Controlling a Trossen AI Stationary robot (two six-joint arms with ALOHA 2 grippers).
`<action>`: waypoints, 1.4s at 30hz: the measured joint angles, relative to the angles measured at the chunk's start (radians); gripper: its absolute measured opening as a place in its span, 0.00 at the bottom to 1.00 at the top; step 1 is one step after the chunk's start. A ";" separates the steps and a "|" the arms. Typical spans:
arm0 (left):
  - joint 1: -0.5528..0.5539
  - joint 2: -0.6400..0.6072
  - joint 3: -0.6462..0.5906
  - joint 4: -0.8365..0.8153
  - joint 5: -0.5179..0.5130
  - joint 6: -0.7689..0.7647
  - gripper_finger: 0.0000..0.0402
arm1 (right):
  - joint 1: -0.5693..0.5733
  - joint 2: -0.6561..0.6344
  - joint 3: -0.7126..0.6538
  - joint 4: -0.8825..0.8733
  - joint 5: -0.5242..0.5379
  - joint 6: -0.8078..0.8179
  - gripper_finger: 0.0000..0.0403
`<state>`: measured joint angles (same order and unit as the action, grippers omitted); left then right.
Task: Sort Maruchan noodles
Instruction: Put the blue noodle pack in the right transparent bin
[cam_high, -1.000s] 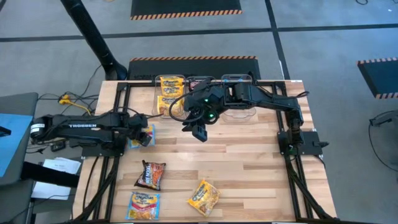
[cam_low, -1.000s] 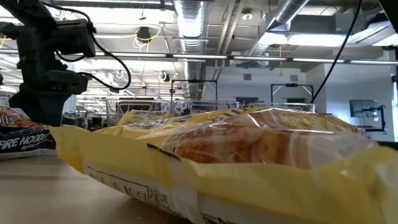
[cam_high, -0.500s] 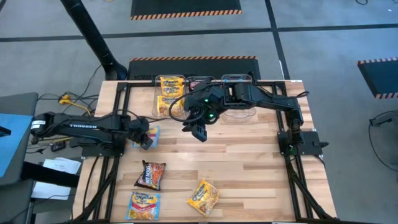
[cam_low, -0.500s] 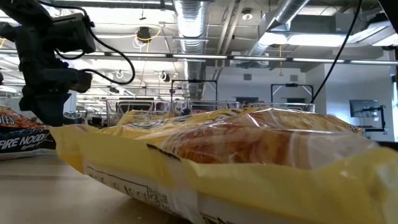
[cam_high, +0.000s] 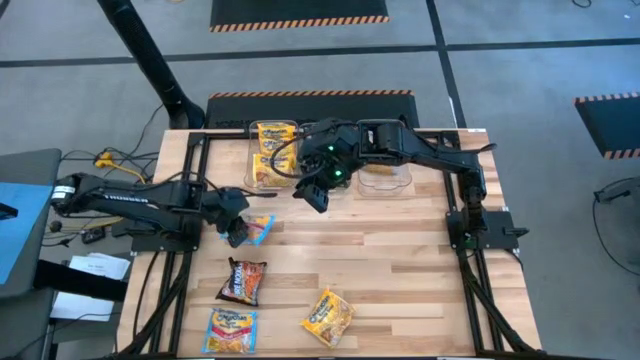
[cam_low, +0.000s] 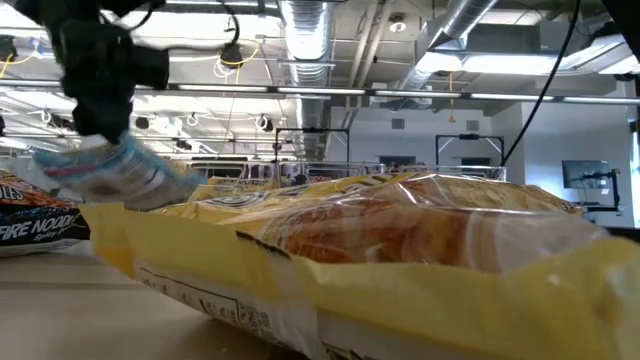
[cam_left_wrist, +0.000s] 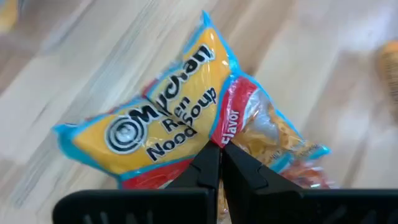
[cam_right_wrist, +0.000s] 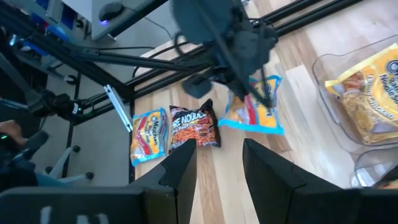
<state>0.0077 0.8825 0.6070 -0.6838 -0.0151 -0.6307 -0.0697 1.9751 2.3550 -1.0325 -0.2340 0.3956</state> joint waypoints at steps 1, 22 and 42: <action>-0.007 0.000 0.017 -0.001 -0.003 0.002 0.00 | -0.006 0.000 0.000 0.000 0.000 0.000 0.38; -0.060 -0.001 0.317 -0.023 -0.099 0.179 0.00 | -0.233 0.000 0.000 -0.003 -0.205 0.131 0.42; -0.060 -0.002 0.336 -0.015 -0.175 0.209 0.00 | -0.291 0.011 -0.211 0.131 -0.506 0.374 0.58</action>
<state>-0.0521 0.8810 0.9428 -0.6986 -0.1905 -0.4217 -0.3610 1.9865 2.1445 -0.9011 -0.7396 0.7698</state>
